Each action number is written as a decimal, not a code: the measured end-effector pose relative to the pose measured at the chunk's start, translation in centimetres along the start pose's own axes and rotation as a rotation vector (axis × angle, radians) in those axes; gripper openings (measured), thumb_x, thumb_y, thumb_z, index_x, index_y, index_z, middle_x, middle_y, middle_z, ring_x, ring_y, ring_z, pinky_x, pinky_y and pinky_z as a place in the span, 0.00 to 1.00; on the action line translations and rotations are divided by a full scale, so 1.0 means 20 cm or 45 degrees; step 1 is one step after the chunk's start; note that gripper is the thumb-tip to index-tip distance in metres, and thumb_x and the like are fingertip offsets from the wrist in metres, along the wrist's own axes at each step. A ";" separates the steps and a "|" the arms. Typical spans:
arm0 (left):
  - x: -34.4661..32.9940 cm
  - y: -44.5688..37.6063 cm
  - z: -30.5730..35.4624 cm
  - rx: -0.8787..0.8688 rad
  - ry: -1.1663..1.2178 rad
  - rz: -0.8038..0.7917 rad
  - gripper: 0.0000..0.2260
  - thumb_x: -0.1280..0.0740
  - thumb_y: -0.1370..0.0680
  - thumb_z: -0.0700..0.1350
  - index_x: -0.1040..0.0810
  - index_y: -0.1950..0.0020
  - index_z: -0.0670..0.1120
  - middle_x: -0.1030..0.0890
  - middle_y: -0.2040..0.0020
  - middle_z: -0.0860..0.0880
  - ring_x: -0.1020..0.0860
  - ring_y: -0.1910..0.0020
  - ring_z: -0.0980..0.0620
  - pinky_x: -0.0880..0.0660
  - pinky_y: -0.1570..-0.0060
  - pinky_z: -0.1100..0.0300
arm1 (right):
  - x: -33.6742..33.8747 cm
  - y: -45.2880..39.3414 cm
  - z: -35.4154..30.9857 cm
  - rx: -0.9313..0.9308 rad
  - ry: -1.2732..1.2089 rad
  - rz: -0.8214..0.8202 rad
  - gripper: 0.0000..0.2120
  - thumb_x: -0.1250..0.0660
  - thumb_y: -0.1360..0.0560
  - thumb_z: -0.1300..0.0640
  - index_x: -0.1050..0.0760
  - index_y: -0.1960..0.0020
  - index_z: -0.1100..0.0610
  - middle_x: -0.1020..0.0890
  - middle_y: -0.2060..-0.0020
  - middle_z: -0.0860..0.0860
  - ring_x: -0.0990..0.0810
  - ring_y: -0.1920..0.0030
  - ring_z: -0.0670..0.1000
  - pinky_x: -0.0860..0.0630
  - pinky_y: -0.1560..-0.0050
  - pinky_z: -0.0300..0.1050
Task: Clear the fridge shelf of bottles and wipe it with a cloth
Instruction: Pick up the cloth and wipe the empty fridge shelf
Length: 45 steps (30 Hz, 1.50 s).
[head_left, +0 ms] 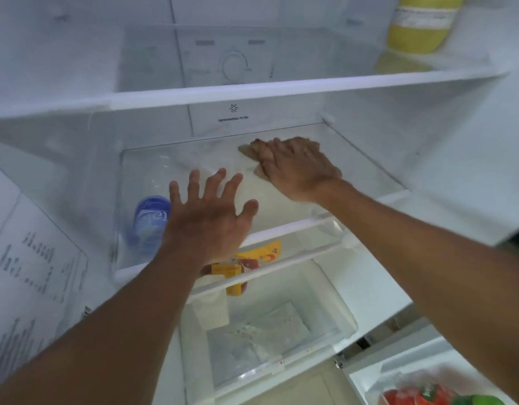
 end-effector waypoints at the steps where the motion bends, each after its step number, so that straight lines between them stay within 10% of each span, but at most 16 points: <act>1: 0.00 0.00 0.01 -0.006 0.001 -0.008 0.31 0.57 0.19 0.66 0.53 0.17 0.58 0.53 0.15 0.53 0.56 0.17 0.41 0.57 0.22 0.34 | -0.02 0.12 0.04 0.015 -0.022 -0.046 0.27 0.59 0.14 0.44 0.52 0.16 0.47 0.45 0.17 0.51 0.48 0.18 0.55 0.54 0.20 0.57; 7: 0.01 0.01 -0.01 -0.009 0.001 -0.024 0.30 0.57 0.18 0.66 0.53 0.17 0.59 0.53 0.15 0.53 0.56 0.17 0.41 0.57 0.21 0.34 | -0.03 0.34 0.36 -0.059 0.074 0.131 0.30 0.62 0.18 0.42 0.36 0.26 0.55 0.25 0.31 0.59 0.29 0.28 0.63 0.31 0.30 0.67; 13: 0.01 0.00 -0.01 0.002 0.009 -0.014 0.30 0.57 0.18 0.66 0.53 0.17 0.59 0.53 0.15 0.53 0.57 0.16 0.41 0.57 0.21 0.34 | 0.02 -0.18 0.43 -0.389 0.039 0.034 0.41 0.60 0.24 0.33 0.38 0.21 0.56 0.35 0.22 0.61 0.38 0.22 0.66 0.44 0.24 0.70; 23: 0.00 0.00 -0.01 0.004 -0.028 -0.023 0.30 0.59 0.19 0.67 0.54 0.17 0.59 0.54 0.15 0.54 0.56 0.16 0.42 0.57 0.21 0.35 | 0.01 0.02 0.15 0.471 0.035 0.078 0.27 0.54 0.18 0.38 0.39 0.21 0.41 0.30 0.24 0.44 0.32 0.29 0.50 0.38 0.29 0.55; 28: 0.00 0.00 -0.01 0.013 -0.002 -0.037 0.30 0.58 0.19 0.67 0.53 0.18 0.60 0.54 0.15 0.55 0.57 0.16 0.43 0.59 0.21 0.36 | 0.03 -0.23 0.51 -0.046 0.363 0.154 0.41 0.64 0.20 0.33 0.34 0.27 0.63 0.23 0.34 0.67 0.24 0.33 0.67 0.29 0.35 0.68; 36: 0.00 0.00 0.00 0.024 0.004 -0.014 0.33 0.60 0.22 0.68 0.52 0.17 0.59 0.52 0.15 0.55 0.55 0.16 0.43 0.56 0.21 0.35 | -0.02 0.04 0.03 0.047 0.069 0.118 0.29 0.60 0.16 0.44 0.40 0.20 0.53 0.32 0.23 0.57 0.37 0.23 0.60 0.42 0.24 0.62; 40: 0.02 0.01 -0.01 0.034 0.016 -0.052 0.31 0.58 0.19 0.67 0.52 0.17 0.59 0.53 0.15 0.55 0.57 0.16 0.43 0.58 0.21 0.36 | 0.00 0.45 0.11 0.197 0.088 0.299 0.25 0.54 0.17 0.54 0.36 0.23 0.58 0.24 0.34 0.59 0.31 0.30 0.60 0.31 0.28 0.62; 45: 0.01 0.00 -0.02 0.024 0.025 -0.049 0.30 0.57 0.18 0.67 0.53 0.17 0.59 0.54 0.15 0.54 0.57 0.16 0.43 0.59 0.21 0.36 | 0.01 0.20 0.48 -0.278 0.061 0.060 0.39 0.65 0.24 0.40 0.37 0.23 0.59 0.33 0.24 0.62 0.37 0.22 0.62 0.43 0.23 0.63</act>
Point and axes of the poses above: each hand's wrist, its own y-axis away from the middle knuckle, its own x-axis out of the back of the hand, z = x × y, the point moved 7 cm from there along -y, towards the middle knuckle
